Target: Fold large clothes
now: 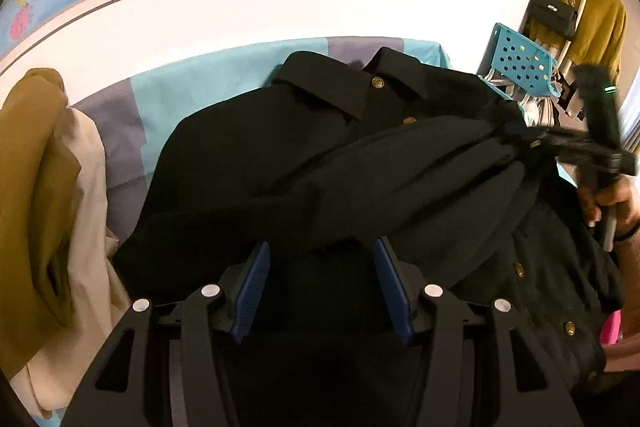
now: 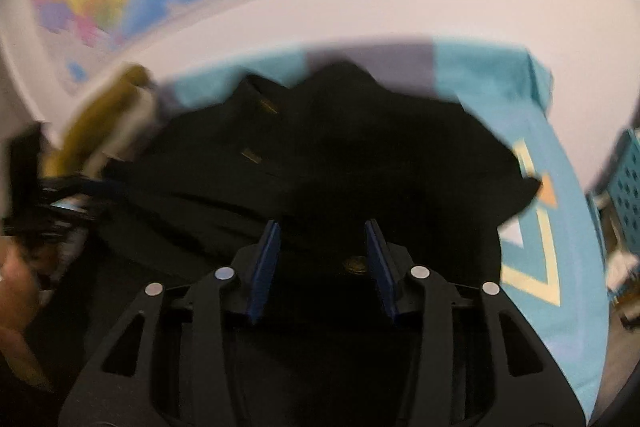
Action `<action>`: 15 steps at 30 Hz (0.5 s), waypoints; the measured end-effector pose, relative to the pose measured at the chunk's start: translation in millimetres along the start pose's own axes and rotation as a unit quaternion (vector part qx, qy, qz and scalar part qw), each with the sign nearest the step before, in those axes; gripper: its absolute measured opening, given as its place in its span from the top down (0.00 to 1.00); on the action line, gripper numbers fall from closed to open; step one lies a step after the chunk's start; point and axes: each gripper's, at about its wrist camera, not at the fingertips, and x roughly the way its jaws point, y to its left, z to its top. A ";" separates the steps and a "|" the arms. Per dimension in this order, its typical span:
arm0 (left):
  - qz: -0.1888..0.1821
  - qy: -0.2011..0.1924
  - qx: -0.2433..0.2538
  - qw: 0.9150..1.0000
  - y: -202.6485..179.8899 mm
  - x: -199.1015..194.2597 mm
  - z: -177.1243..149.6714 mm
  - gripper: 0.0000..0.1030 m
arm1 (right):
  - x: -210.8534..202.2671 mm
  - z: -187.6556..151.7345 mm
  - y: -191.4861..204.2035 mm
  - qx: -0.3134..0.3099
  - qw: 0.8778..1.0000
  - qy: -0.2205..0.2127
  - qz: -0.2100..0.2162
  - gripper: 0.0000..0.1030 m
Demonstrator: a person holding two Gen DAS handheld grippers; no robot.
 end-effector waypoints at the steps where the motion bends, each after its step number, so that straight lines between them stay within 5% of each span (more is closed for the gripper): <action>1: -0.002 0.000 -0.001 1.000 0.7 -0.4 -0.5 0.50 | 1.2 -1.9 -8.6 0.026 0.999 -0.005 0.020 0.63; 11: 0.005 -0.023 0.001 1.000 -5.2 -26.9 -8.9 0.49 | -53.4 -12.1 12.7 -0.002 0.997 -0.062 0.046 0.54; 15: 0.003 -0.026 -0.005 1.000 -7.5 -31.6 -17.0 0.47 | -44.4 -16.8 28.4 -0.031 0.997 -0.036 0.052 0.50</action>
